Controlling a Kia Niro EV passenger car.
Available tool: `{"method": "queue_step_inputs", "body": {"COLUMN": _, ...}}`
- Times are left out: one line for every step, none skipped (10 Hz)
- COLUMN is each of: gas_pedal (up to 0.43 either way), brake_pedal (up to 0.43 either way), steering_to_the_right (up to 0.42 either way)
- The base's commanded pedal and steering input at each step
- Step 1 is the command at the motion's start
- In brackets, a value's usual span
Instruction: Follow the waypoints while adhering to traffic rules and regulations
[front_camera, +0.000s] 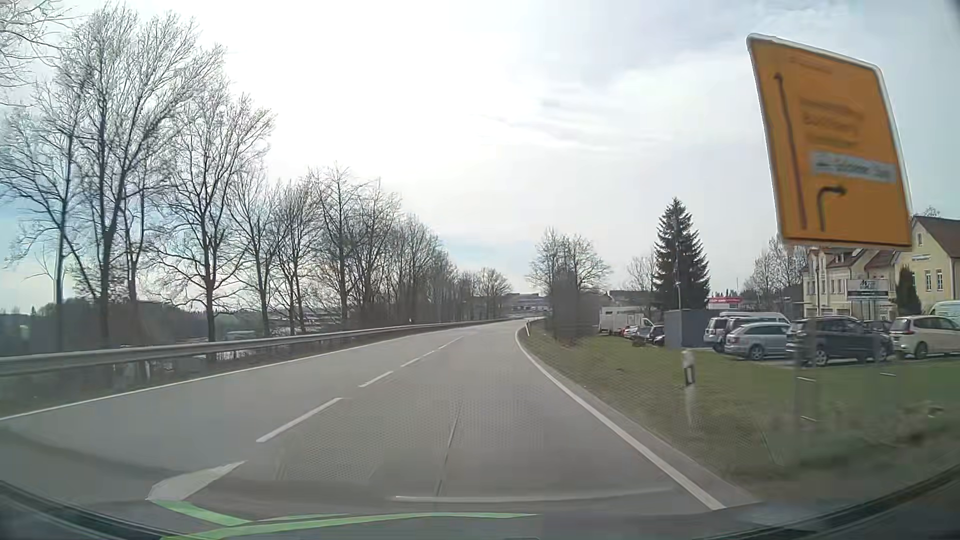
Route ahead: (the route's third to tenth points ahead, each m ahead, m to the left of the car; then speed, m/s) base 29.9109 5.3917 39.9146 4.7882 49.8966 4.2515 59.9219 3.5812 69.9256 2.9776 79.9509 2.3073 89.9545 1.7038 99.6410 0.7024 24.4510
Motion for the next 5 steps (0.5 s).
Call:
{"method": "queue_step_inputs", "body": {"gas_pedal": 0.157, "brake_pedal": 0.0, "steering_to_the_right": 0.004}}
{"method": "queue_step_inputs", "body": {"gas_pedal": 0.157, "brake_pedal": 0.0, "steering_to_the_right": 0.004}}
{"method": "queue_step_inputs", "body": {"gas_pedal": 0.157, "brake_pedal": 0.0, "steering_to_the_right": 0.004}}
{"method": "queue_step_inputs", "body": {"gas_pedal": 0.157, "brake_pedal": 0.0, "steering_to_the_right": 0.004}}
{"method": "queue_step_inputs", "body": {"gas_pedal": 0.15, "brake_pedal": 0.0, "steering_to_the_right": 0.004}}
